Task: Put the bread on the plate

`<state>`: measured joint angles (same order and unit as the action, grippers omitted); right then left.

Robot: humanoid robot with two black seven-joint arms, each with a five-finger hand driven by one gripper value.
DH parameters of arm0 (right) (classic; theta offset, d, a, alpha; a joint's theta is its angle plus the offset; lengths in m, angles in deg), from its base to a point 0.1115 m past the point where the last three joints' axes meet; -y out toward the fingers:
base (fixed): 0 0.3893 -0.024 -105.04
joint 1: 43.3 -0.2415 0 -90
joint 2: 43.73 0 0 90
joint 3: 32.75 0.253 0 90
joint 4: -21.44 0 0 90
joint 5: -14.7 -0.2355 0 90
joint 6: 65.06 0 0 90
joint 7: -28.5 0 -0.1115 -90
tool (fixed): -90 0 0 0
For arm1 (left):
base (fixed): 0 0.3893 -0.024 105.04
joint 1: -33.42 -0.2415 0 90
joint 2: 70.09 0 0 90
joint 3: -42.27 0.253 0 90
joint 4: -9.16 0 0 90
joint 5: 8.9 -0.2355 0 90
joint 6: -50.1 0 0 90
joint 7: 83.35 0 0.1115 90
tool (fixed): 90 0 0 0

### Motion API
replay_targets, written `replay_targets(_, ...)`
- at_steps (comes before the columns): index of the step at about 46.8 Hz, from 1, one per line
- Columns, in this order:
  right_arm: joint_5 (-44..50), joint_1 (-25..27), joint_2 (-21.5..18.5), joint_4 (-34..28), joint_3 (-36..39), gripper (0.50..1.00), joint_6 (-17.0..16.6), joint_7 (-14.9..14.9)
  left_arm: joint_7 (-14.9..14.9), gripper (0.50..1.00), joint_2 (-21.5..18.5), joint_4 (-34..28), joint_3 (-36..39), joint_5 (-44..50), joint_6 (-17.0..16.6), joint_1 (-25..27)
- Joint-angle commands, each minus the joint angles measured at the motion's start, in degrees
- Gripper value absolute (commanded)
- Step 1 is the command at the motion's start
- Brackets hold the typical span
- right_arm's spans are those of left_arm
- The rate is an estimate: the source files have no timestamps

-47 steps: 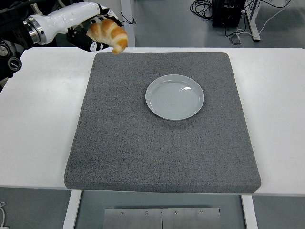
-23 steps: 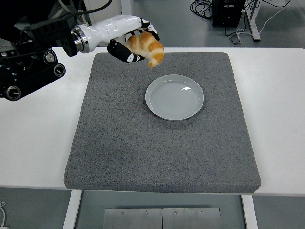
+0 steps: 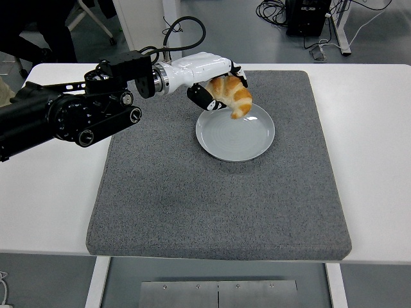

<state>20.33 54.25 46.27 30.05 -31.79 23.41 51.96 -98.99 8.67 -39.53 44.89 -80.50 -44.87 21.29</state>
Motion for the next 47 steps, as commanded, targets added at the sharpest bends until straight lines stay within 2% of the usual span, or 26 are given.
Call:
replay_targets(1, 0.0, 0.0, 0.0, 0.0, 0.0, 1.0, 0.03, 0.0, -0.26, 0.5, 1.57, 1.84, 0.46, 0.15, -0.56, -0.27)
replay_targets(14, 0.0, 0.0, 0.0, 0.0, 0.0, 1.0, -0.05, 0.0, -1.41, 0.5, 7.72, 7.64, 2.92, 0.77, -1.79, -1.68)
replay_targets(24, 0.0, 0.0, 0.0, 0.0, 0.0, 1.0, -0.05, 0.0, -2.2, 0.5, 10.88, 11.86, 3.89, 1.12, -2.23, -3.34)
replay_targets(47, 0.0, 0.0, 0.0, 0.0, 0.0, 1.0, 0.04, 0.0, -2.99, 0.5, 11.24, 16.61, 4.06, 1.12, -2.58, -6.51)
